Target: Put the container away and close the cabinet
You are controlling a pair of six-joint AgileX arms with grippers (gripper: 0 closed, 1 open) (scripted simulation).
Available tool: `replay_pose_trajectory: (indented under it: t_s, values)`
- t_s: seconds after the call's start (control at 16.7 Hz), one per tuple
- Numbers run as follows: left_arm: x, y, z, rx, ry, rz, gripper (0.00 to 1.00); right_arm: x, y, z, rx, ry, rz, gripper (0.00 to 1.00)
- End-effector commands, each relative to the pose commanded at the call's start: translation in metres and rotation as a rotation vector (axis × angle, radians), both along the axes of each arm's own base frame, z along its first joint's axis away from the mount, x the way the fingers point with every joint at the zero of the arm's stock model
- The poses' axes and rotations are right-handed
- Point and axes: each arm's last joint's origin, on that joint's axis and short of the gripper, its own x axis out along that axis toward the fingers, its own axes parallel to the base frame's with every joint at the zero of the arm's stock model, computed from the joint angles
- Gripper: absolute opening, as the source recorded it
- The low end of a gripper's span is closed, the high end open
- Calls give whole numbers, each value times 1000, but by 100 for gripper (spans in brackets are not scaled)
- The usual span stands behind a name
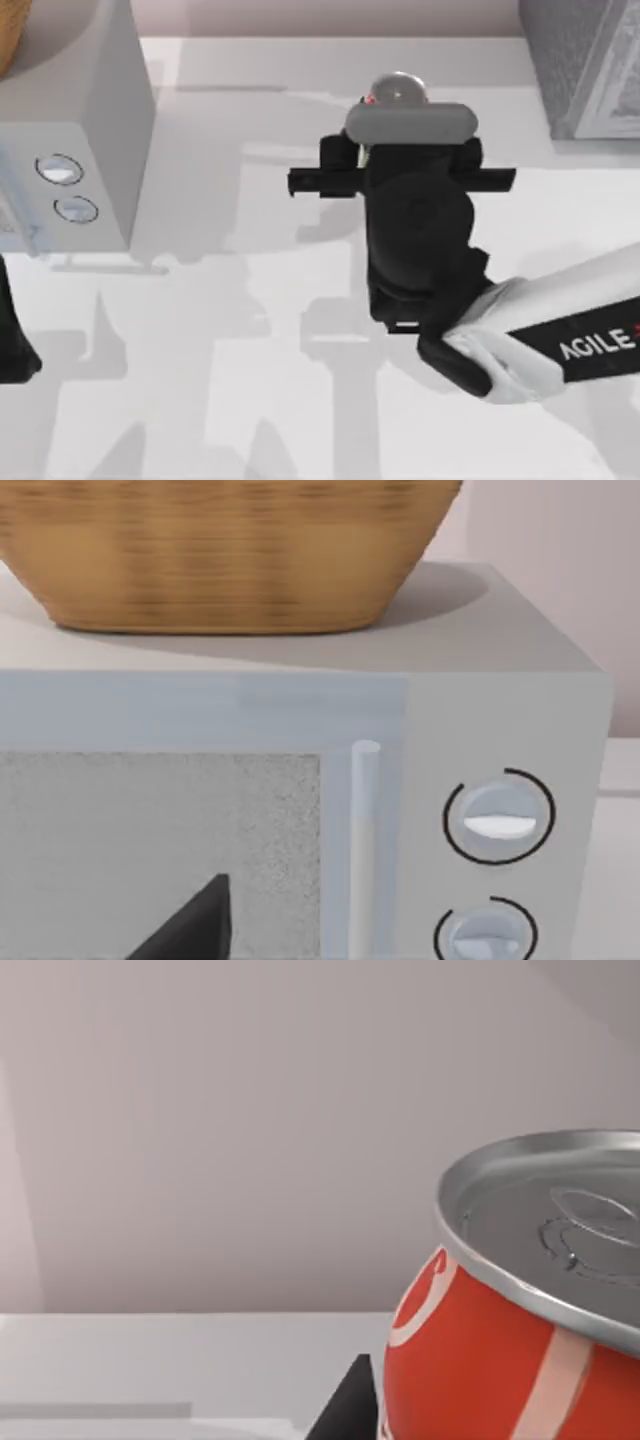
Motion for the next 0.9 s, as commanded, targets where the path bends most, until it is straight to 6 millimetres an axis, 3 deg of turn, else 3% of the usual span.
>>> replay_pose_trajectory:
  t_s: [0.36,0.48,0.66,0.9]
  values:
    - [0,0,0,0,0,0,100,0,-1,7,4,-2,-1,0]
    - [0,0,0,0,0,0,100,0,-10,4,-24,24,10,0]
    - [0,0,0,0,0,0,100,-6,-49,0,-101,120,48,0]
    - [0,0,0,0,0,0,100,-38,-127,-2,-146,284,107,0]
